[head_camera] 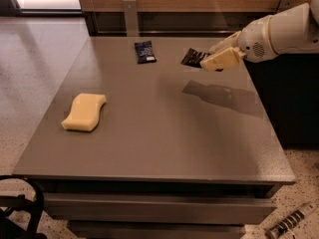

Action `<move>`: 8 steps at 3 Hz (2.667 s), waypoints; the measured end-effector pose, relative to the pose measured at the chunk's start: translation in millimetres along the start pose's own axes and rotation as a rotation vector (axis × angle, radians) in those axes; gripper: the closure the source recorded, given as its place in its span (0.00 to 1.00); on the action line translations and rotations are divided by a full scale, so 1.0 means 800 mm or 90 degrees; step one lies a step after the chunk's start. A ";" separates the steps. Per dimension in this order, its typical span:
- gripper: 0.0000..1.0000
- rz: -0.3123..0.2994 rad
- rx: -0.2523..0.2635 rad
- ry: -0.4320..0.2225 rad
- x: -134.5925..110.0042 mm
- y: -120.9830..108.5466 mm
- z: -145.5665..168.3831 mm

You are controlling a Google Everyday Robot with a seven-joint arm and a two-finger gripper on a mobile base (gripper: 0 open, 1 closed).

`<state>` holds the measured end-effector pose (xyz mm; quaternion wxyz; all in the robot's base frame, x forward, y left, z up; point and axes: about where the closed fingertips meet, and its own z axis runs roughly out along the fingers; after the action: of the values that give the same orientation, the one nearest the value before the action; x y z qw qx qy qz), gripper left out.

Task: Move rxbar chocolate near rxbar blueberry

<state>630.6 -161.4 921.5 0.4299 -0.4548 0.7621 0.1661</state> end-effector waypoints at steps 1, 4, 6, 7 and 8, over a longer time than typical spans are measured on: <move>1.00 0.037 0.074 -0.001 -0.027 -0.048 0.018; 1.00 0.071 0.181 -0.032 -0.054 -0.098 0.053; 1.00 0.105 0.271 0.015 -0.053 -0.150 0.104; 1.00 0.135 0.314 0.028 -0.051 -0.172 0.135; 1.00 0.158 0.323 0.033 -0.049 -0.180 0.163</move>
Offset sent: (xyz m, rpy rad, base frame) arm 0.1088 0.0032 0.0330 0.0223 -0.1100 -0.3511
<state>825.3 -132.3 898.1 0.4866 -0.2398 0.8400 0.0096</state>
